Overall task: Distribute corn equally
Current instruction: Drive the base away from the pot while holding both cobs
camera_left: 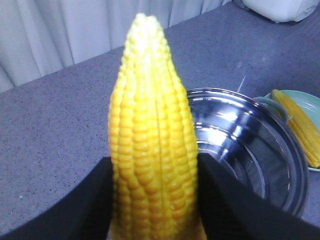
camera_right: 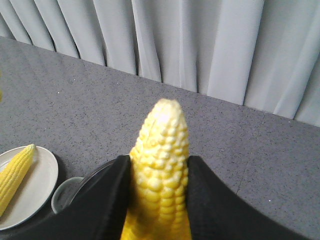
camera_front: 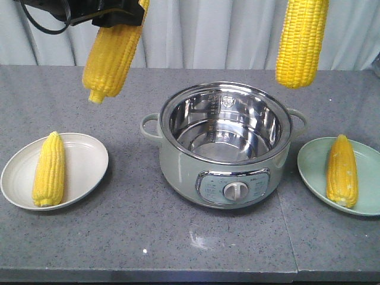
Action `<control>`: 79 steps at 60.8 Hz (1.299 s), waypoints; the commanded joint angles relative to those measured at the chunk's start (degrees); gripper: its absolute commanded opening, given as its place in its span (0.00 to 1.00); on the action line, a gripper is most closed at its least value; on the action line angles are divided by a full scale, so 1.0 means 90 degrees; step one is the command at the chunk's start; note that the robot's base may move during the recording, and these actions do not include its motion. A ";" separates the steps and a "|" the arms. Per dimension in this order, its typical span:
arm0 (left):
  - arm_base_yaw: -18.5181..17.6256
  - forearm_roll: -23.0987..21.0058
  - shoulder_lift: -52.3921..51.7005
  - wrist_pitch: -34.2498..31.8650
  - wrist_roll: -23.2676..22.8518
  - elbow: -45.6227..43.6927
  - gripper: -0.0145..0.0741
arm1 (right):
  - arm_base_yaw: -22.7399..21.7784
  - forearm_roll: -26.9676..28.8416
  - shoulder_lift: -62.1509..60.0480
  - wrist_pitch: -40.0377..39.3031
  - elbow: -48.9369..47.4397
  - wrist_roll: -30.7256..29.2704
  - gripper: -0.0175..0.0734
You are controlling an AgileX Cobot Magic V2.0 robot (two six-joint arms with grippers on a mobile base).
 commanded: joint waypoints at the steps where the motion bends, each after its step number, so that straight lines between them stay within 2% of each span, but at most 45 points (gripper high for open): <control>1: 0.0007 -0.0104 -0.0232 -0.0396 -0.0059 -0.0190 0.16 | -0.0018 0.0136 -0.0222 -0.0424 -0.0192 -0.0049 0.19; 79: 0.0007 -0.0104 -0.0232 -0.0390 -0.0059 -0.0190 0.16 | -0.0018 0.0136 -0.0222 -0.0424 -0.0192 -0.0049 0.19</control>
